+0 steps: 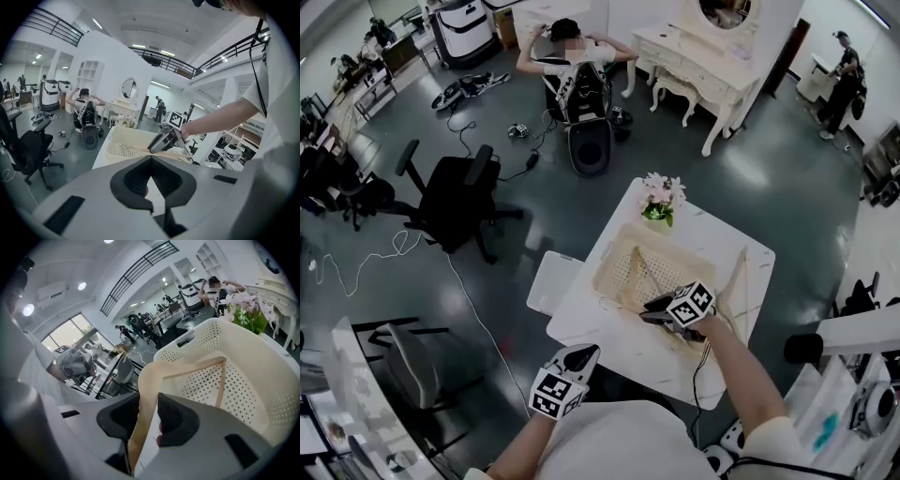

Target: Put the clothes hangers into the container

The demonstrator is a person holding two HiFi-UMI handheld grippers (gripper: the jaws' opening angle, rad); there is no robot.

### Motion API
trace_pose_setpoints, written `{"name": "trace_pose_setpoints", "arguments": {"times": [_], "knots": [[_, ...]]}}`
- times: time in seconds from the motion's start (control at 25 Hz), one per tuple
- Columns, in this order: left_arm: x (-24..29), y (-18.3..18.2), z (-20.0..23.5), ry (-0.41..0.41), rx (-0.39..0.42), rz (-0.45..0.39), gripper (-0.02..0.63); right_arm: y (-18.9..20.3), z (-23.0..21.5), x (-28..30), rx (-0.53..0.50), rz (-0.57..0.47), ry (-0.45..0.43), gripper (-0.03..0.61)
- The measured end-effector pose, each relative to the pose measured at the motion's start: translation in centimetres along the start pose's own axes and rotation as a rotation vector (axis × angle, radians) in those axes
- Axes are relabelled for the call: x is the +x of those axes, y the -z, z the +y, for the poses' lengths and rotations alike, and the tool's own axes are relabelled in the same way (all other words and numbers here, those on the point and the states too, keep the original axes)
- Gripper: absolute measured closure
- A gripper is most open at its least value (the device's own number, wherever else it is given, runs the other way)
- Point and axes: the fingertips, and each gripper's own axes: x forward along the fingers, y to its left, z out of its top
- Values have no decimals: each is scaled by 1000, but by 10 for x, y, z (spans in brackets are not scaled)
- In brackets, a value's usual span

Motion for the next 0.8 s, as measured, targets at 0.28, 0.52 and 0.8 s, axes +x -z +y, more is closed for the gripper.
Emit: {"name": "trace_pose_setpoints", "arguments": {"times": [0.28, 0.52, 0.8], "knots": [[-2, 0, 30, 3, -9, 26, 606, 8, -15, 19, 20, 71, -2, 445], [-1, -3, 38, 26, 2, 27, 606, -2, -13, 11, 30, -15, 56, 410], [5, -9, 34, 91, 30, 28, 606, -20, 27, -45, 10, -264, 158, 444]]}}
